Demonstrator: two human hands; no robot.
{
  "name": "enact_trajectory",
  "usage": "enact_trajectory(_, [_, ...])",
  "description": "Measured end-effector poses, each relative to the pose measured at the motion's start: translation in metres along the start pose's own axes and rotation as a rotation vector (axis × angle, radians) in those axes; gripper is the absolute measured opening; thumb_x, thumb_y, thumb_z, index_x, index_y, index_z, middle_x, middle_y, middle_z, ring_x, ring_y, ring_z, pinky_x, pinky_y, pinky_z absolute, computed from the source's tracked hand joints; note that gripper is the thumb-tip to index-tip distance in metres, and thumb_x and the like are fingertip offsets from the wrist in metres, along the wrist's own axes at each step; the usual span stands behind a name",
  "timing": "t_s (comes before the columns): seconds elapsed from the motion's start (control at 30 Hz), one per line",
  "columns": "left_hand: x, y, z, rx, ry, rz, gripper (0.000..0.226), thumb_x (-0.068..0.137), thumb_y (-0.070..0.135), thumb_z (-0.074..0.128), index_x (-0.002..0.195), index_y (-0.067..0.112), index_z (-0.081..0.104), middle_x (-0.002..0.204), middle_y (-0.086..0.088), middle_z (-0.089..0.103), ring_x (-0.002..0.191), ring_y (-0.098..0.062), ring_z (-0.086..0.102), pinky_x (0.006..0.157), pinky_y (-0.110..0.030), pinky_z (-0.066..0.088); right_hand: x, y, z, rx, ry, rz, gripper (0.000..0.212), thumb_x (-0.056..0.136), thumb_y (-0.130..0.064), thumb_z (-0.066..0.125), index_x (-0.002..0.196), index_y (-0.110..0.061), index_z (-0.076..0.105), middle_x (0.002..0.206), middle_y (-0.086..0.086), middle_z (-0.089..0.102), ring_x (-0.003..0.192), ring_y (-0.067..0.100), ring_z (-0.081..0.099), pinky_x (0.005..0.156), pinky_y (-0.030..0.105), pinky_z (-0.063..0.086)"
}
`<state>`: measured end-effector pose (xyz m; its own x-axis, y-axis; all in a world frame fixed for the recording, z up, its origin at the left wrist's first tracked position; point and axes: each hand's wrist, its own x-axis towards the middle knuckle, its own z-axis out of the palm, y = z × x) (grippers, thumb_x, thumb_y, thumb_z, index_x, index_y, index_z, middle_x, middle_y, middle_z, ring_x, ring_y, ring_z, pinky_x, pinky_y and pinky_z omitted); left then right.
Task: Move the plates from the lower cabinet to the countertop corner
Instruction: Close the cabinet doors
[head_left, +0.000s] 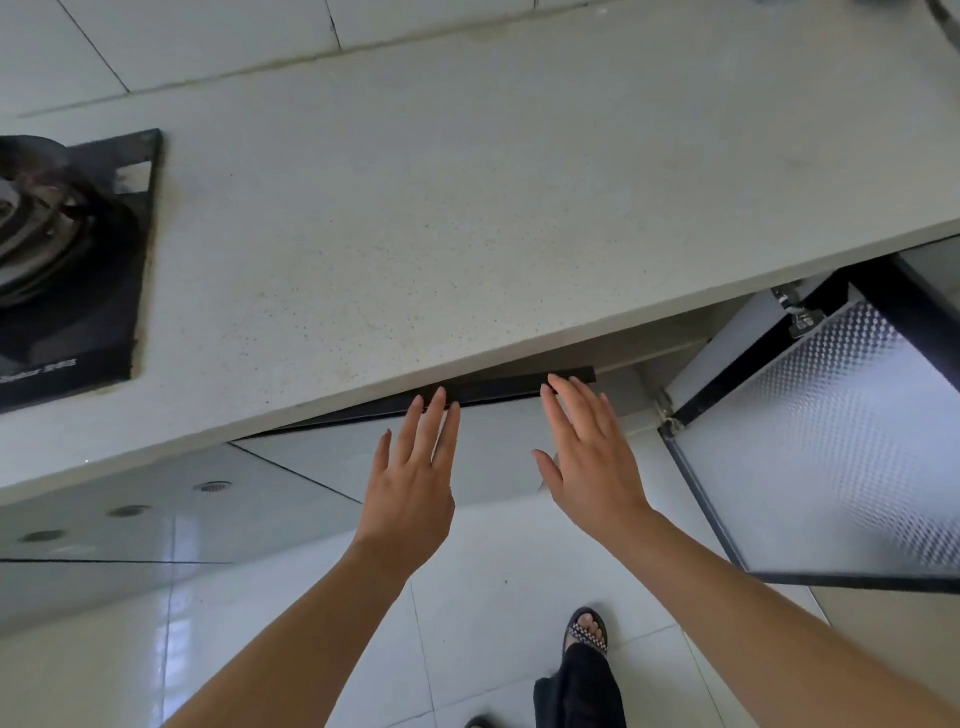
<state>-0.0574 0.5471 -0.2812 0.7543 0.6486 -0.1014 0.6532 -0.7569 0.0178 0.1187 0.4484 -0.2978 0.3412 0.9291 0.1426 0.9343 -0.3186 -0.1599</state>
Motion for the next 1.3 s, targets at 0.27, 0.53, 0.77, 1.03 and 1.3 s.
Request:
enact_trajectory(0.27, [0.008,0.017,-0.019,0.060,-0.160,-0.006,0.094,0.092,0.024,0.045,0.128,0.028,-0.042,0.153,-0.006,-0.029,0.143,-0.029,-0.020,0.117,-0.045,0.009,0.015,-0.002,-0.024,0.076,-0.259,0.036,0.076,0.094,-0.037,0.047,0.149,-0.011,0.001,0.159,0.001,-0.012,0.146,0.022,-0.007,0.117,0.046,0.006])
enact_trajectory(0.53, [0.003,0.072,-0.090,-0.088,-0.249,0.080,0.065,0.096,0.039,0.036,0.149,0.023,0.003,0.158,0.000,0.009,0.145,-0.021,0.009,0.117,-0.044,0.015,-0.040,0.044,-0.125,0.400,-0.170,0.375,0.053,0.094,-0.036,0.047,0.141,-0.014,0.036,0.145,0.004,0.042,0.132,0.019,0.040,0.106,0.036,0.038])
enact_trajectory(0.77, [0.016,0.181,-0.149,-0.152,-0.186,0.238,0.050,0.095,0.042,0.033,0.140,0.021,0.032,0.145,0.003,0.038,0.133,-0.018,0.037,0.109,-0.039,0.031,-0.143,0.145,-0.208,0.317,-0.133,0.706,0.045,0.094,-0.045,0.042,0.130,-0.019,0.049,0.125,-0.001,0.060,0.114,0.018,0.057,0.097,0.032,0.044])
enact_trajectory(1.03, [0.049,0.338,-0.163,-0.228,-0.204,0.350,0.048,0.095,0.044,0.037,0.137,0.020,0.039,0.141,0.001,0.044,0.128,-0.017,0.044,0.106,-0.035,0.035,-0.205,0.270,-0.242,0.301,-0.076,0.780,0.047,0.096,-0.040,0.042,0.136,-0.016,0.043,0.139,0.001,0.048,0.127,0.019,0.045,0.101,0.033,0.039])
enact_trajectory(1.3, [0.082,0.463,-0.119,-0.303,-0.365,0.342,0.053,0.095,0.046,0.037,0.143,0.025,0.029,0.153,0.004,0.028,0.140,-0.018,0.028,0.114,-0.039,0.028,-0.239,0.375,-0.217,0.428,-0.155,0.822,0.048,0.096,-0.034,0.045,0.139,-0.012,0.039,0.142,0.005,0.045,0.131,0.020,0.041,0.104,0.028,0.034])
